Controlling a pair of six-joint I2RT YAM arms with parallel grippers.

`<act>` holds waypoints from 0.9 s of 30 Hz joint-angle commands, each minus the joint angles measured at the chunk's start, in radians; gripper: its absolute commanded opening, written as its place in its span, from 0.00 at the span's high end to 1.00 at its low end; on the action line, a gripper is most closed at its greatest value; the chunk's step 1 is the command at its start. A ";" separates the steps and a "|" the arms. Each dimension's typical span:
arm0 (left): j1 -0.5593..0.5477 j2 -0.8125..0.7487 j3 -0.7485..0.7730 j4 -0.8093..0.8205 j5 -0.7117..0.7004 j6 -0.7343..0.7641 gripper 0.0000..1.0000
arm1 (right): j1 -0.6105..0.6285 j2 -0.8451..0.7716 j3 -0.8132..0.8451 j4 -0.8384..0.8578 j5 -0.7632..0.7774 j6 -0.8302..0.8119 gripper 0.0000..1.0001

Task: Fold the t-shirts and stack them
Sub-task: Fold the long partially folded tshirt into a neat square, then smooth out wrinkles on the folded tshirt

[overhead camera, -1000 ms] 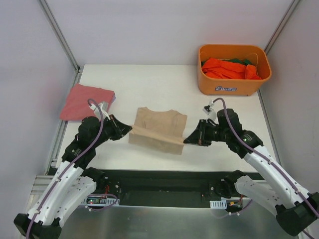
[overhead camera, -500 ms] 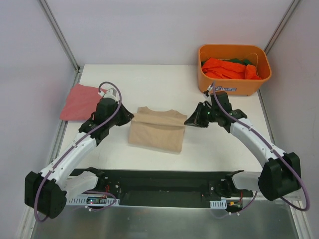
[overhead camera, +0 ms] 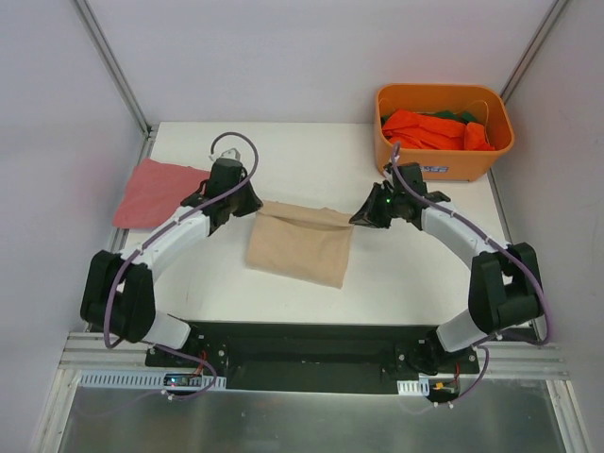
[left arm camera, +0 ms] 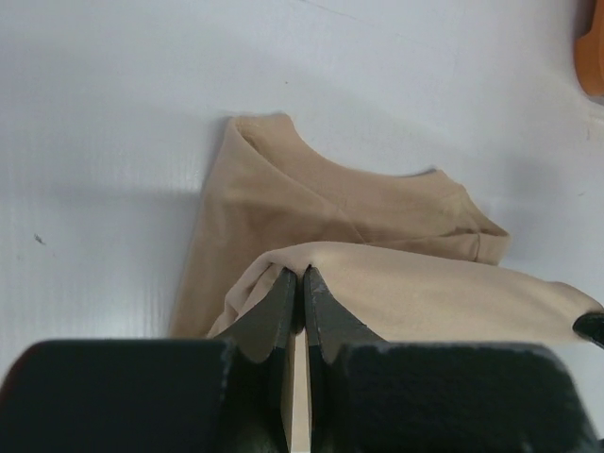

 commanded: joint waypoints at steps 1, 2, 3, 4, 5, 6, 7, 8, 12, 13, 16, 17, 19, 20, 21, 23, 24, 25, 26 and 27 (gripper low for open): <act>0.043 0.102 0.086 0.030 -0.015 0.043 1.00 | -0.024 0.058 0.043 0.095 0.076 -0.013 1.00; 0.049 0.122 0.100 0.030 -0.005 0.043 1.00 | -0.027 0.077 0.047 0.115 0.073 -0.015 0.99; 0.056 0.148 0.111 0.031 0.009 0.043 1.00 | -0.033 0.102 0.053 0.127 0.073 -0.013 0.98; 0.063 0.174 0.127 0.030 0.023 0.047 0.96 | -0.038 0.123 0.066 0.131 0.067 -0.012 0.98; 0.067 0.197 0.146 0.031 0.058 0.055 0.83 | -0.044 0.146 0.078 0.137 0.061 -0.015 0.96; 0.072 0.226 0.166 0.031 0.083 0.064 0.75 | -0.047 0.165 0.089 0.140 0.064 -0.016 0.89; 0.078 0.248 0.198 0.028 0.106 0.075 0.68 | -0.050 0.179 0.101 0.149 0.068 -0.024 0.77; 0.087 0.268 0.216 0.022 0.127 0.078 0.54 | -0.051 0.191 0.116 0.157 0.076 -0.053 0.63; 0.104 0.260 0.232 0.021 0.212 0.070 0.01 | -0.045 0.179 0.176 0.135 0.093 -0.134 0.14; 0.104 0.242 0.226 0.021 0.235 0.073 0.01 | -0.036 0.153 0.175 0.131 0.099 -0.151 0.09; 0.103 0.199 0.201 0.028 0.340 0.069 0.01 | -0.001 0.046 0.121 0.132 0.128 -0.200 0.01; 0.099 0.199 0.194 0.041 0.383 0.067 0.01 | 0.010 0.026 0.101 0.140 0.119 -0.211 0.01; 0.092 0.210 0.183 0.065 0.468 0.061 0.01 | 0.031 -0.007 0.058 0.160 0.078 -0.208 0.04; 0.087 0.220 0.183 0.074 0.510 0.053 0.01 | 0.042 -0.014 0.043 0.173 0.047 -0.202 0.04; 0.078 0.236 0.184 0.090 0.550 0.050 0.01 | 0.048 -0.016 0.023 0.195 0.025 -0.188 0.04; 0.058 0.266 0.197 0.105 0.595 0.041 0.01 | 0.067 -0.004 0.000 0.268 -0.010 -0.161 0.04; 0.052 0.288 0.206 0.140 0.604 0.039 0.01 | 0.070 0.010 0.003 0.269 -0.027 -0.155 0.04; 0.050 0.312 0.226 0.149 0.598 0.036 0.01 | 0.071 0.028 0.012 0.296 -0.038 -0.150 0.04; 0.050 0.349 0.265 0.150 0.592 0.033 0.01 | 0.071 0.056 0.033 0.302 -0.048 -0.150 0.04; 0.053 0.389 0.296 0.147 0.604 0.035 0.01 | 0.070 0.079 0.055 0.299 -0.053 -0.148 0.04</act>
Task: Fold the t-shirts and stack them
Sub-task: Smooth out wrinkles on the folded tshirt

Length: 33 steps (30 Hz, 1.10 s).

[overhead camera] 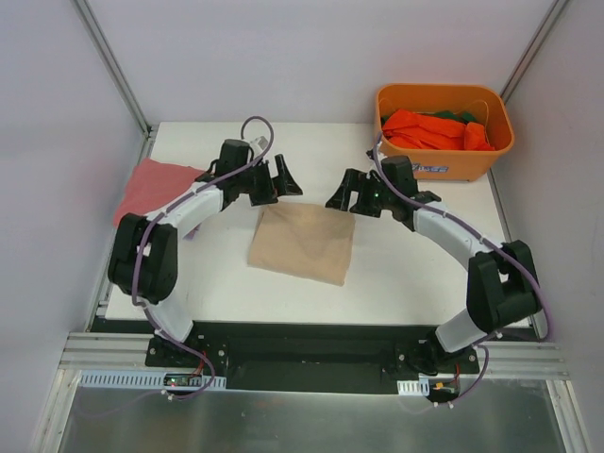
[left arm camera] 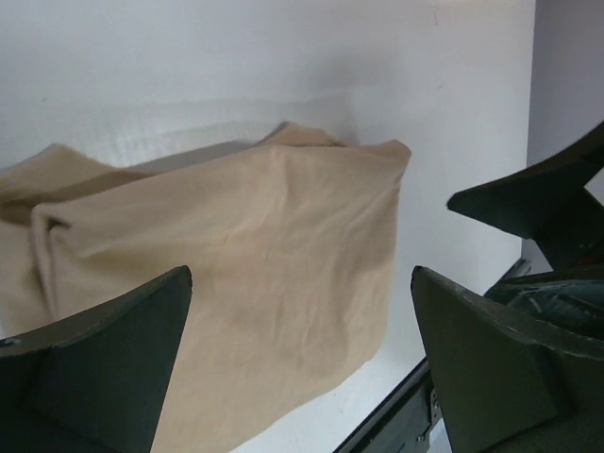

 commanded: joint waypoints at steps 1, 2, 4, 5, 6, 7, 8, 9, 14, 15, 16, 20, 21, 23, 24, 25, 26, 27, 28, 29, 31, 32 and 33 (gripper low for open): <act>-0.006 0.145 0.126 0.059 0.102 -0.014 0.01 | -0.001 0.094 0.050 0.085 -0.071 0.008 0.04; -0.004 0.186 0.152 0.055 0.107 -0.021 0.01 | -0.001 0.117 0.071 0.085 -0.068 0.002 0.04; 0.000 0.257 0.203 0.038 0.122 -0.027 0.01 | -0.004 0.176 0.105 0.074 -0.043 -0.006 0.04; 0.003 0.289 0.220 0.029 0.113 -0.034 0.01 | -0.009 0.202 0.125 0.064 -0.030 -0.008 0.04; 0.007 0.314 0.231 0.028 0.096 -0.031 0.01 | -0.013 0.234 0.138 0.064 -0.020 -0.008 0.04; 0.011 0.334 0.235 0.000 0.063 -0.035 0.01 | -0.019 0.265 0.148 0.064 -0.016 -0.009 0.04; 0.016 0.349 0.235 -0.001 0.038 -0.038 0.01 | -0.023 0.291 0.159 0.038 -0.008 -0.011 0.04; 0.022 0.366 0.241 -0.004 0.006 -0.034 0.01 | -0.024 0.329 0.171 0.036 0.000 -0.012 0.04; 0.046 0.463 0.304 -0.065 -0.048 0.000 0.01 | -0.033 0.455 0.227 0.004 0.012 -0.035 0.04; 0.048 0.473 0.309 -0.074 -0.060 0.003 0.01 | -0.032 0.472 0.231 0.002 0.019 -0.038 0.04; 0.050 0.478 0.310 -0.077 -0.069 0.006 0.01 | -0.032 0.481 0.237 0.001 0.024 -0.043 0.04; 0.051 0.475 0.312 -0.090 -0.060 0.025 0.01 | -0.032 0.475 0.248 -0.016 0.043 -0.078 0.04; 0.051 0.464 0.312 -0.090 -0.057 0.031 0.01 | -0.032 0.460 0.247 -0.024 0.047 -0.089 0.04; 0.048 0.434 0.321 -0.090 -0.043 0.042 0.01 | -0.033 0.408 0.253 -0.053 0.075 -0.123 0.04; 0.045 0.418 0.339 -0.091 -0.028 0.054 0.01 | -0.033 0.357 0.256 -0.076 0.116 -0.133 0.04; 0.043 0.400 0.353 -0.094 -0.019 0.057 0.01 | -0.032 0.311 0.257 -0.094 0.156 -0.150 0.04; 0.042 0.379 0.367 -0.099 -0.020 0.061 0.01 | -0.032 0.268 0.256 -0.113 0.203 -0.161 0.04; 0.042 0.353 0.375 -0.110 -0.023 0.065 0.01 | -0.033 0.212 0.245 -0.127 0.242 -0.166 0.04; 0.043 0.319 0.373 -0.117 -0.032 0.072 0.01 | -0.033 0.163 0.236 -0.140 0.271 -0.175 0.04; 0.042 0.284 0.361 -0.125 -0.043 0.081 0.01 | -0.033 0.104 0.222 -0.157 0.285 -0.184 0.04; 0.040 0.180 0.296 -0.126 -0.077 0.091 0.01 | -0.033 -0.002 0.172 -0.174 0.294 -0.202 0.04; 0.039 0.132 0.250 -0.126 -0.097 0.103 0.01 | -0.032 -0.058 0.129 -0.182 0.300 -0.204 0.04; 0.039 0.083 0.204 -0.125 -0.112 0.107 0.01 | -0.032 -0.117 0.083 -0.188 0.317 -0.196 0.04</act>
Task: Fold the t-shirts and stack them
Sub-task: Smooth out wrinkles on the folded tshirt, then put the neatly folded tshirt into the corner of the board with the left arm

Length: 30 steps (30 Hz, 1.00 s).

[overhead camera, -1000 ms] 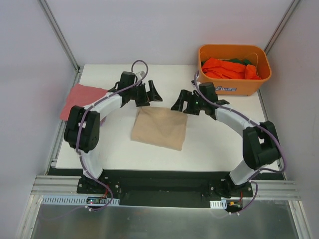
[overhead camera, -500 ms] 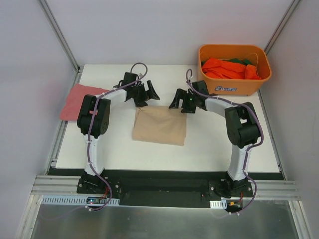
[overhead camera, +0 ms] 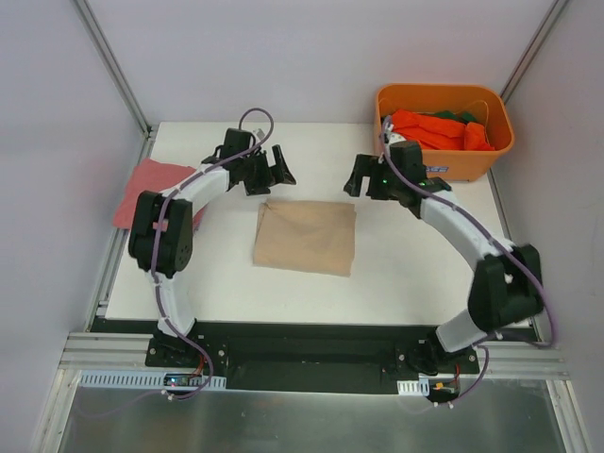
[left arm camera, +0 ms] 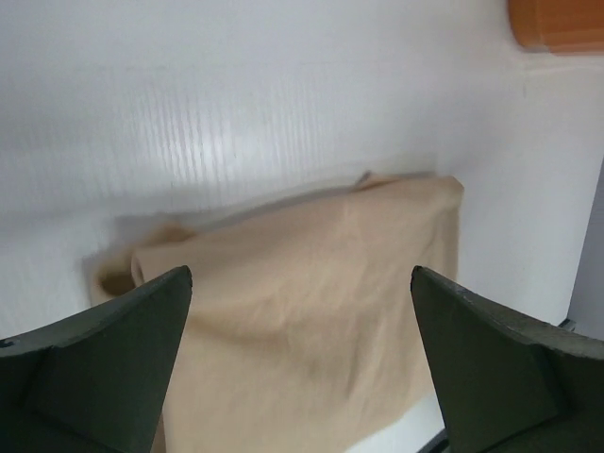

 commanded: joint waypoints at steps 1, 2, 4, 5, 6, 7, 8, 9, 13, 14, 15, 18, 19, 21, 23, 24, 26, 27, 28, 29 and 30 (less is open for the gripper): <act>-0.003 -0.292 -0.153 -0.025 -0.101 0.062 0.01 | -0.003 -0.309 -0.169 -0.043 0.126 -0.035 0.04; -0.003 -0.333 -0.203 -0.025 -0.139 0.062 0.01 | -0.003 -0.384 -0.251 -0.019 0.150 -0.012 0.04; -0.001 -0.401 -0.311 -0.030 -0.190 0.059 0.01 | -0.003 -0.542 -0.417 0.064 0.236 0.043 0.04; -0.001 -0.424 -0.352 -0.030 -0.206 0.050 0.01 | -0.003 -0.628 -0.524 0.087 0.276 0.073 0.04; -0.001 -0.436 -0.394 -0.030 -0.201 0.045 0.01 | -0.001 -0.700 -0.587 0.104 0.299 0.097 0.04; -0.001 -0.438 -0.421 -0.030 -0.190 0.046 0.01 | -0.003 -0.778 -0.655 0.113 0.323 0.122 0.04; -0.001 -0.432 -0.444 -0.030 -0.180 0.048 0.01 | -0.003 -0.841 -0.707 0.121 0.348 0.154 0.04; -0.001 -0.426 -0.467 -0.030 -0.174 0.048 0.01 | -0.001 -0.908 -0.762 0.132 0.366 0.172 0.04; -0.001 -0.372 -0.507 -0.030 -0.152 0.030 0.03 | -0.003 -1.122 -0.876 0.141 0.419 0.197 0.04; -0.001 -0.354 -0.506 -0.030 -0.146 0.025 0.05 | -0.003 -1.153 -0.880 0.132 0.417 0.193 0.04; -0.003 -0.331 -0.501 -0.030 -0.131 0.022 0.08 | -0.004 -1.183 -0.883 0.124 0.417 0.191 0.04; -0.015 -0.278 -0.492 -0.030 -0.126 0.019 0.14 | -0.004 -1.231 -0.889 0.098 0.434 0.189 0.04; -0.021 -0.265 -0.492 -0.030 -0.135 0.017 0.14 | -0.006 -1.233 -0.887 0.084 0.445 0.189 0.04; -0.035 -0.239 -0.494 -0.030 -0.140 0.016 0.19 | -0.004 -1.227 -0.869 0.046 0.452 0.185 0.04; -0.053 -0.209 -0.483 -0.034 -0.156 0.019 0.26 | -0.006 -1.211 -0.847 0.015 0.446 0.186 0.04; -0.066 -0.196 -0.474 -0.046 -0.179 0.016 0.29 | -0.004 -1.205 -0.841 0.012 0.437 0.183 0.04; -0.099 -0.170 -0.452 -0.059 -0.236 0.016 0.43 | -0.004 -1.191 -0.840 0.011 0.443 0.183 0.04; -0.115 -0.156 -0.436 -0.074 -0.280 0.016 0.47 | -0.006 -1.184 -0.841 0.011 0.457 0.186 0.04; -0.131 -0.140 -0.410 -0.094 -0.314 0.020 0.57 | -0.004 -1.178 -0.843 0.009 0.472 0.191 0.04; -0.150 -0.125 -0.387 -0.118 -0.342 0.026 0.67 | -0.006 -1.173 -0.841 0.006 0.483 0.186 0.04; -0.164 -0.111 -0.360 -0.149 -0.379 0.031 0.81 | -0.004 -1.170 -0.841 0.003 0.488 0.177 0.04</act>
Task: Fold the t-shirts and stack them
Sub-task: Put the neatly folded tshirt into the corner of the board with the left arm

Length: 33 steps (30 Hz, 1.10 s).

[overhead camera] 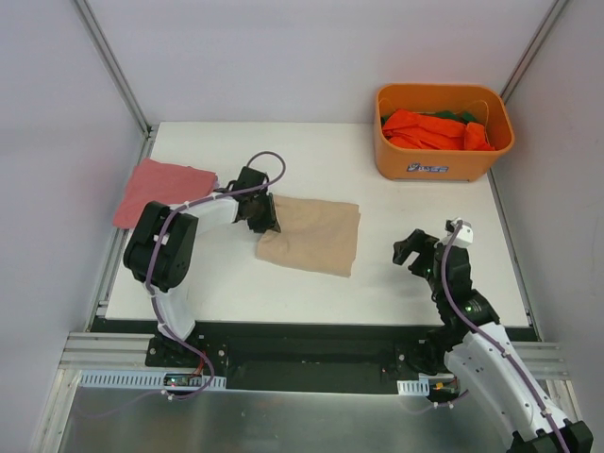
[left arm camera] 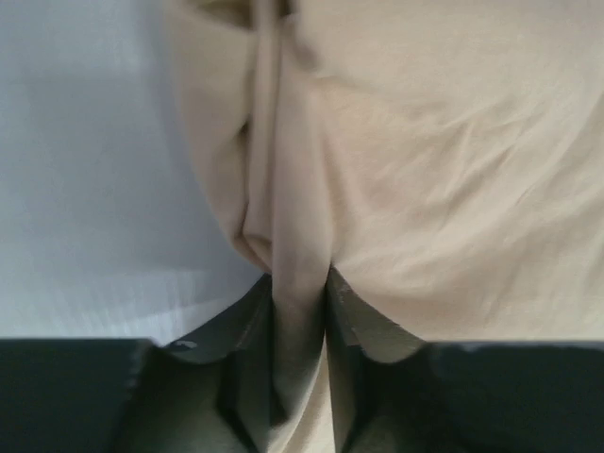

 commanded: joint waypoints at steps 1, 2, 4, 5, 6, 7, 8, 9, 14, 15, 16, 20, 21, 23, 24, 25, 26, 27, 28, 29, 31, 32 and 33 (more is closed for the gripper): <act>-0.078 0.106 0.064 -0.163 -0.203 0.037 0.98 | -0.003 0.013 0.051 -0.010 0.057 -0.009 0.04; -0.092 0.111 0.087 -0.186 -0.253 0.048 1.00 | -0.001 0.013 0.049 -0.010 0.057 -0.021 0.04; -0.118 0.106 0.124 -0.221 -0.342 0.085 1.00 | -0.001 0.009 0.045 -0.011 0.072 -0.051 0.04; -0.124 0.097 0.139 -0.235 -0.378 0.115 1.00 | -0.001 0.004 0.040 -0.011 0.081 -0.065 0.04; -0.128 0.083 0.153 -0.252 -0.401 0.152 1.00 | -0.003 0.001 0.034 -0.013 0.093 -0.081 0.04; -0.128 0.069 0.167 -0.273 -0.453 0.183 1.00 | -0.001 -0.003 0.029 -0.014 0.106 -0.094 0.04; -0.126 0.049 0.173 -0.288 -0.517 0.204 1.00 | -0.003 -0.006 0.026 -0.017 0.115 -0.105 0.04; -0.126 0.033 0.176 -0.298 -0.586 0.245 1.00 | -0.001 -0.010 0.022 -0.017 0.126 -0.114 0.04; -0.126 -0.072 0.181 -0.309 -0.819 0.456 1.00 | -0.001 -0.005 0.017 -0.013 0.164 -0.184 0.04; -0.126 -0.087 0.186 -0.305 -0.870 0.509 1.00 | -0.003 -0.005 0.017 -0.011 0.169 -0.184 0.04; -0.125 -0.093 0.192 -0.304 -0.914 0.557 1.00 | -0.003 -0.005 0.018 -0.010 0.170 -0.187 0.04; -0.088 -0.126 0.227 -0.279 -0.923 0.694 1.00 | -0.001 -0.016 0.025 -0.008 0.161 -0.194 0.04; -0.068 -0.133 0.241 -0.267 -0.909 0.723 1.00 | -0.003 -0.022 0.023 -0.007 0.164 -0.194 0.04; -0.028 -0.136 0.273 -0.244 -0.933 0.770 1.00 | -0.001 -0.040 0.011 0.007 0.166 -0.199 0.04; -0.010 -0.132 0.294 -0.240 -0.961 0.786 1.00 | -0.001 -0.055 0.002 0.016 0.167 -0.203 0.04; 0.006 -0.127 0.316 -0.238 -0.985 0.815 1.00 | -0.003 -0.065 -0.004 0.026 0.169 -0.205 0.04; 0.026 -0.127 0.330 -0.238 -0.972 0.850 1.00 | -0.003 -0.075 -0.011 0.032 0.173 -0.205 0.04; 0.043 -0.133 0.333 -0.224 -0.958 0.890 1.00 | -0.001 -0.085 -0.015 0.035 0.178 -0.207 0.04; 0.058 -0.144 0.336 -0.220 -0.944 0.921 1.00 | -0.001 -0.097 -0.018 0.036 0.184 -0.207 0.04; 0.075 -0.159 0.339 -0.220 -0.926 0.935 1.00 | -0.001 -0.106 -0.020 0.036 0.193 -0.208 0.04; 0.102 -0.199 0.334 -0.207 -0.880 0.968 1.00 | -0.001 -0.120 -0.028 0.036 0.213 -0.205 0.04; 0.112 -0.216 0.334 -0.206 -0.872 0.987 1.00 | -0.001 -0.128 -0.032 0.039 0.227 -0.202 0.04; 0.118 -0.233 0.334 -0.198 -0.869 1.005 1.00 | -0.003 -0.131 -0.037 0.040 0.242 -0.199 0.04</act>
